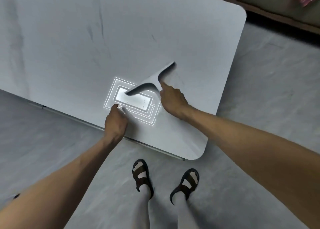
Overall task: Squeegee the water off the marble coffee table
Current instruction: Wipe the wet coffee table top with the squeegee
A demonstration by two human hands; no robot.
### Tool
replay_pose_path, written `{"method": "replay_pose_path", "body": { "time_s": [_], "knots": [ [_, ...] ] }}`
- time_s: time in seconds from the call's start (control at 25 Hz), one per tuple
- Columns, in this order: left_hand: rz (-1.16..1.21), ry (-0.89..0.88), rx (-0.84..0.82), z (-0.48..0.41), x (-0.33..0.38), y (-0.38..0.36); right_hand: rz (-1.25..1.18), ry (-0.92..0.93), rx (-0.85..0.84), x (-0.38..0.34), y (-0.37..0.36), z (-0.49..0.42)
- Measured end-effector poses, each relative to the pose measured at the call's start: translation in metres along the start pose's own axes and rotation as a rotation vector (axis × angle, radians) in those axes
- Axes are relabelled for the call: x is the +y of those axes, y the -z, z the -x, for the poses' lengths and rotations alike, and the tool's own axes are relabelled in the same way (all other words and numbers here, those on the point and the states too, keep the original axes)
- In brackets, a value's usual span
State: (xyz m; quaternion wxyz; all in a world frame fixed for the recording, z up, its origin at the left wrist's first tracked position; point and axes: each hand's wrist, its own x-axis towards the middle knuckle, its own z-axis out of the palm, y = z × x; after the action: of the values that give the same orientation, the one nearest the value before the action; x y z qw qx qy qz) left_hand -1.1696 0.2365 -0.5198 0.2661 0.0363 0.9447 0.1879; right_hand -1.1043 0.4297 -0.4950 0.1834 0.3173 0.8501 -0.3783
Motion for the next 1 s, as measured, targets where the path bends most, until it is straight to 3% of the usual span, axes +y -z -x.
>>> {"method": "replay_pose_path", "body": {
  "time_s": [0.12, 0.32, 0.4, 0.48, 0.64, 0.76, 0.88, 1.0],
  "knots": [
    [0.001, 0.029, -0.069, 0.0, -0.007, 0.002, 0.243, 0.134, -0.077, 0.027, -0.002, 0.024],
    [-0.063, -0.079, -0.118, 0.008, -0.007, -0.007, 0.597, -0.023, 0.029, 0.118, 0.09, 0.058],
    [-0.042, -0.058, -0.092, 0.008, -0.01, -0.006, 0.608, -0.056, 0.043, 0.128, 0.114, 0.067],
    [0.037, 0.01, -0.059, 0.004, -0.015, 0.001, 0.558, 0.075, 0.011, 0.103, 0.101, 0.056],
    [0.073, 0.08, 0.035, -0.012, -0.035, 0.021, 0.526, 0.396, -0.187, -0.011, 0.005, 0.008],
    [0.015, 0.067, 0.01, -0.02, -0.049, 0.033, 0.537, 0.466, -0.267, -0.059, -0.042, -0.012],
    [-0.079, 0.015, -0.038, -0.015, -0.047, 0.028, 0.516, 0.439, -0.242, -0.038, -0.038, -0.017],
    [-0.116, -0.107, -0.074, -0.001, -0.023, 0.009, 0.484, 0.304, -0.169, 0.037, 0.001, 0.005]
  ]
}}
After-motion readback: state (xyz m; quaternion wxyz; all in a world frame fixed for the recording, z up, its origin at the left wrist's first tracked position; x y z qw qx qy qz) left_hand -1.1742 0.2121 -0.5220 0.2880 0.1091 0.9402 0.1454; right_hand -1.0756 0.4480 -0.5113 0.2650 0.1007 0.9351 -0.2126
